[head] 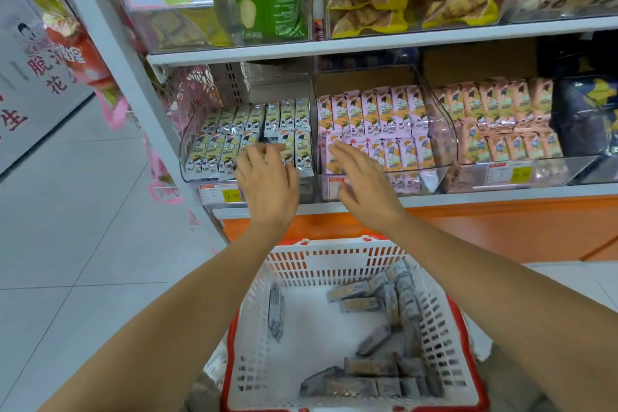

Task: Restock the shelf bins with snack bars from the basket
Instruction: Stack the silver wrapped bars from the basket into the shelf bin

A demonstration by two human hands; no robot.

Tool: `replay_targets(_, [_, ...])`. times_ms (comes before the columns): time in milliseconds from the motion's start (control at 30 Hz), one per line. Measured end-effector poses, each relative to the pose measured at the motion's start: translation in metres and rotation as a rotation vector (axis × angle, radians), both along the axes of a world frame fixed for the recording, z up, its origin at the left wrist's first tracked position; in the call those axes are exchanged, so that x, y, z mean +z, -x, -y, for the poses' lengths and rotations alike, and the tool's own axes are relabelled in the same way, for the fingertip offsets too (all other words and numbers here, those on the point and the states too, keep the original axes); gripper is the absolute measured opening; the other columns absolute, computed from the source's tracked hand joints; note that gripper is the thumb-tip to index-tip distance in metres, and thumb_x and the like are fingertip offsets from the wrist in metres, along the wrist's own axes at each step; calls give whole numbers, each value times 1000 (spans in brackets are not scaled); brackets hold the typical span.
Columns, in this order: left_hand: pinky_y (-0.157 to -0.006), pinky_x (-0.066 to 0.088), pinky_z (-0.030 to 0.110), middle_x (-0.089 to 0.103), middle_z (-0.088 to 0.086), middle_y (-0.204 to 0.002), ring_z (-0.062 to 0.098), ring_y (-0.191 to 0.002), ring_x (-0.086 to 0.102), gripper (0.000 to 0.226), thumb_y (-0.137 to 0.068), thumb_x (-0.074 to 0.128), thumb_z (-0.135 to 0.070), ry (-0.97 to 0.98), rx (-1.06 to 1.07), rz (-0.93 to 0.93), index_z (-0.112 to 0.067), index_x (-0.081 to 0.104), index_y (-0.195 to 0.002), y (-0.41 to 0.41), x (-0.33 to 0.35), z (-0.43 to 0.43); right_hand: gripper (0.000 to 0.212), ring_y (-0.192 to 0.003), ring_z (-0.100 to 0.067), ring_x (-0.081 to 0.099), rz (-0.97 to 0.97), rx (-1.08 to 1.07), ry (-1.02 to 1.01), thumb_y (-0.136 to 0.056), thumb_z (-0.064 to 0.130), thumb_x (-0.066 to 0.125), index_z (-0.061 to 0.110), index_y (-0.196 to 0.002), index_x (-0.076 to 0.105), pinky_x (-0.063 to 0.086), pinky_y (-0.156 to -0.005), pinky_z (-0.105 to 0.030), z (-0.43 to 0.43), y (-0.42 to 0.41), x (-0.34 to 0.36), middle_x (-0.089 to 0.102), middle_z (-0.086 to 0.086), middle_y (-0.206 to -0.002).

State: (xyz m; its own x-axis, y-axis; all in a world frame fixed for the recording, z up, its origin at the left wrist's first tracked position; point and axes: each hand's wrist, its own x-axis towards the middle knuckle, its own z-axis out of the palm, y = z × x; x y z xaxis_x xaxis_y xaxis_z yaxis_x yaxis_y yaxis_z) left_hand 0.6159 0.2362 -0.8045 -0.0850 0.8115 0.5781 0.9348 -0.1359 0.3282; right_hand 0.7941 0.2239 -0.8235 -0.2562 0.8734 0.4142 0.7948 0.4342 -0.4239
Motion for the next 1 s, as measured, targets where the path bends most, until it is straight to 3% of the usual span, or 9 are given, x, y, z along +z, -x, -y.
replay_targets(133, [-81, 31, 34, 50, 9, -104, 25, -97, 41, 23, -85, 51, -12, -56, -170, 31, -13, 57, -107, -19, -21, 37, 51, -133, -20, 37, -54, -56, -108, -90, 7, 45, 11, -140, 44, 27, -113, -40, 33, -35, -17, 47, -7, -141])
replay_targets(267, [-73, 39, 36, 57, 4, -92, 24, -86, 50, 17, -86, 51, -10, 190, -380, 79, -14, 62, -99, -39, -73, 71, 47, -128, -25, 43, 32, -187, -18, -90, 11, 47, 12, -137, 47, 37, -105, -47, 70, -75, -66, 47, -8, -140])
replay_targets(333, [-75, 43, 34, 60, 5, -96, 23, -86, 54, 17, -92, 50, -11, 462, -476, 66, -15, 65, -100, -51, -105, 87, 51, -135, -29, 38, 140, -268, 124, -94, 15, 51, 13, -143, 41, 34, -106, -47, 89, -92, -94, 36, -10, -151])
replay_targets(467, [-71, 43, 27, 66, 10, -100, 24, -87, 60, 21, -98, 48, -13, 1039, -623, 23, -13, 66, -110, -74, -158, 122, 62, -148, -28, 12, 296, -358, 489, -102, 30, 40, 13, -155, 12, 19, -115, -44, 128, -118, -143, 0, -10, -163])
replay_targets(600, [-83, 43, 28, 63, 10, -122, 26, -105, 58, 26, -99, 46, -20, 1251, -690, -124, -13, 62, -118, -100, -197, 144, 72, -150, -22, 2, 274, -347, 650, -102, 30, 40, 9, -155, -4, 20, -119, -41, 152, -130, -176, -16, -6, -162])
replay_targets(767, [-98, 39, 31, 47, 9, -145, 29, -125, 50, 44, -102, 39, -21, 1412, -698, -210, -29, 37, -146, -133, -227, 161, 77, -148, -27, 13, 249, -327, 555, -98, 30, 42, 10, -154, -6, 38, -108, -48, 164, -135, -208, -16, -8, -162])
replay_targets(833, [-97, 39, 30, 43, 8, -148, 28, -125, 50, 48, -104, 33, -21, 1468, -695, -195, -35, 28, -149, -142, -236, 164, 76, -146, -28, 20, 232, -329, 536, -97, 30, 42, 12, -155, -4, 43, -105, -48, 165, -136, -213, -15, -7, -162])
replay_targets(900, [-94, 42, 31, 45, 7, -146, 26, -118, 53, 46, -105, 29, -25, 1517, -664, -120, -40, 29, -148, -149, -248, 164, 73, -143, -29, 26, 210, -345, 511, -98, 29, 42, 11, -155, 1, 45, -103, -45, 165, -134, -215, -11, -8, -163])
replay_targets(1000, [-91, 44, 26, 47, 5, -145, 20, -109, 57, 43, -105, 30, -28, 1564, -669, -65, -31, 34, -148, -166, -259, 160, 66, -136, -31, 38, 187, -360, 460, -98, 26, 46, 4, -153, 17, 45, -98, -40, 166, -132, -214, 2, -14, -163])
